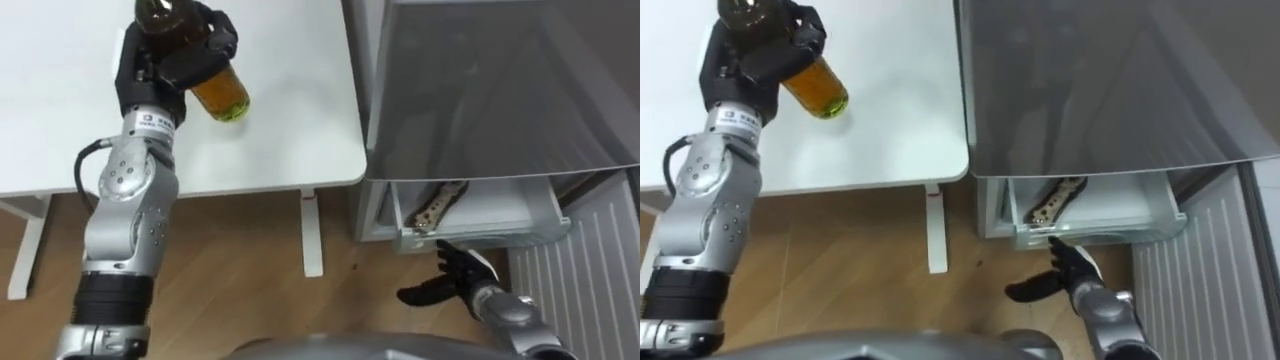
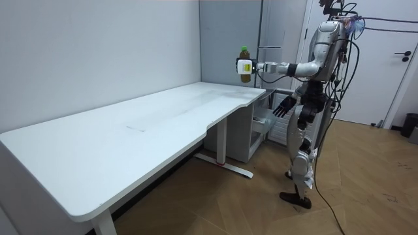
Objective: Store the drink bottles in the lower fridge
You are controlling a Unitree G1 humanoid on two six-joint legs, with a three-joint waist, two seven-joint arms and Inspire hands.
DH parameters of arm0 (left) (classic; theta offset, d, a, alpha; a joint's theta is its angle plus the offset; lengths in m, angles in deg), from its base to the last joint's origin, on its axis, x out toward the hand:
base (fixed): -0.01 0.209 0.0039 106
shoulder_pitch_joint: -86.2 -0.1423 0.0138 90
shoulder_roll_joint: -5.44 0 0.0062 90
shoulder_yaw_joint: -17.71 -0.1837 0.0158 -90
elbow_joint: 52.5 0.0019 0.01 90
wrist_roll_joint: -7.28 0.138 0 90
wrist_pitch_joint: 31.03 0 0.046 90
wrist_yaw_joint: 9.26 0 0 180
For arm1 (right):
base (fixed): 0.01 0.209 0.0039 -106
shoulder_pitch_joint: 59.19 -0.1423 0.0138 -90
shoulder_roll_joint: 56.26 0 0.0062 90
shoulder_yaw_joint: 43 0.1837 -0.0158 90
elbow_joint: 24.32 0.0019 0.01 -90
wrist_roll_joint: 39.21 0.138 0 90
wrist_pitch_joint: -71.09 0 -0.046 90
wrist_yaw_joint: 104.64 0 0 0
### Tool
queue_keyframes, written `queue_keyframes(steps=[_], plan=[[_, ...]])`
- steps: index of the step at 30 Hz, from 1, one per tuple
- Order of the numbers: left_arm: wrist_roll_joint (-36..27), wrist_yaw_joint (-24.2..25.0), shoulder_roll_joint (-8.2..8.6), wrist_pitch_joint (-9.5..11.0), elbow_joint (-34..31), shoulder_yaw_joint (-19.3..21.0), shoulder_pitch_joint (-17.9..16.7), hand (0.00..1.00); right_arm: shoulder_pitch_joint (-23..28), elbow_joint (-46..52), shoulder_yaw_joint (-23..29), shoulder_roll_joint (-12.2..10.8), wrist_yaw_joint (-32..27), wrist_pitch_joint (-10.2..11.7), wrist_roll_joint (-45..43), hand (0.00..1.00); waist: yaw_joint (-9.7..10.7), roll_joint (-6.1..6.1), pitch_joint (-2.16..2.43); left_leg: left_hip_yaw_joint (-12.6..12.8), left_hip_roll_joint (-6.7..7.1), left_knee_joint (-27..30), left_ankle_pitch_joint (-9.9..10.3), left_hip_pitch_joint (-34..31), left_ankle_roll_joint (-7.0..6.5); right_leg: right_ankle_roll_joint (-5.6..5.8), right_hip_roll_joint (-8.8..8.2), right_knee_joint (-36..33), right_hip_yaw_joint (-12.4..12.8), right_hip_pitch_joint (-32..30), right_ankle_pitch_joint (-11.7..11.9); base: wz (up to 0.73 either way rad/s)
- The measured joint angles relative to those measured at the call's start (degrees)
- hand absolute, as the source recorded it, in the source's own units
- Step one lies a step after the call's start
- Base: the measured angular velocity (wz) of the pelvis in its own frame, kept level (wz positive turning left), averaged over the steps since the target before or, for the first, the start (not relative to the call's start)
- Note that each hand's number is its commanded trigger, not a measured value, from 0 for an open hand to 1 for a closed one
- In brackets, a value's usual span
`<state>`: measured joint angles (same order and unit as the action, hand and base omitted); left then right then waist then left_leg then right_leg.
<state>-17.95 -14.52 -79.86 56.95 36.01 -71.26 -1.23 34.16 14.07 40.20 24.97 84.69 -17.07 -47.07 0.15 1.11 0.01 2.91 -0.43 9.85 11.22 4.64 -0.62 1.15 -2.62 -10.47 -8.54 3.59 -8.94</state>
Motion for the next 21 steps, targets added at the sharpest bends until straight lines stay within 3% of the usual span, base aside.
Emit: queue_keyframes(steps=[3, 8, 14, 21], plan=[[-0.1, 2.3, 1.51, 0.1, -2.0, -0.5, -2.5, 1.0, 0.0, 2.3, -1.2, -0.3, 2.7, 0.0, -0.4, 0.0, -0.5, -0.31, -0.05, -1.0, 0.29, 0.1, 0.0, 0.0, -0.03, 0.2, -0.25, 0.0, -0.5, 0.1, -0.1, 0.12], [-1.3, 4.9, 1.56, 0.3, -2.1, -2.7, -6.4, 1.0, 0.3, 8.7, -4.4, -0.2, 7.2, -0.2, 0.5, 0.0, -1.6, -1.35, -0.23, -1.8, 0.29, 0.7, 0.0, -0.2, -0.03, 0.12, -0.31, -0.1, -1.3, 0.6, -0.3, 0.08], [-5.6, 7.5, 1.59, 0.4, -2.1, -4.7, -8.4, 1.0, 1.3, 18.7, -6.5, -0.1, 12.1, -0.8, -2.0, 0.0, -2.0, -1.82, -0.49, -3.3, 0.5, 1.7, 0.0, -1.9, -0.02, 0.09, -0.55, 0.0, -2.8, 0.3, -0.3, 0.14], [-6.7, 8.6, 1.53, 0.4, -1.9, -8.0, -12.0, 1.0, 1.5, 22.4, -9.2, 0.0, 16.5, -0.9, -3.0, 0.0, -2.3, -1.96, -0.55, -3.7, 0.64, 1.5, 0.0, -2.1, -0.01, 0.09, -0.57, 0.6, -3.2, 0.4, -0.3, 0.05]])
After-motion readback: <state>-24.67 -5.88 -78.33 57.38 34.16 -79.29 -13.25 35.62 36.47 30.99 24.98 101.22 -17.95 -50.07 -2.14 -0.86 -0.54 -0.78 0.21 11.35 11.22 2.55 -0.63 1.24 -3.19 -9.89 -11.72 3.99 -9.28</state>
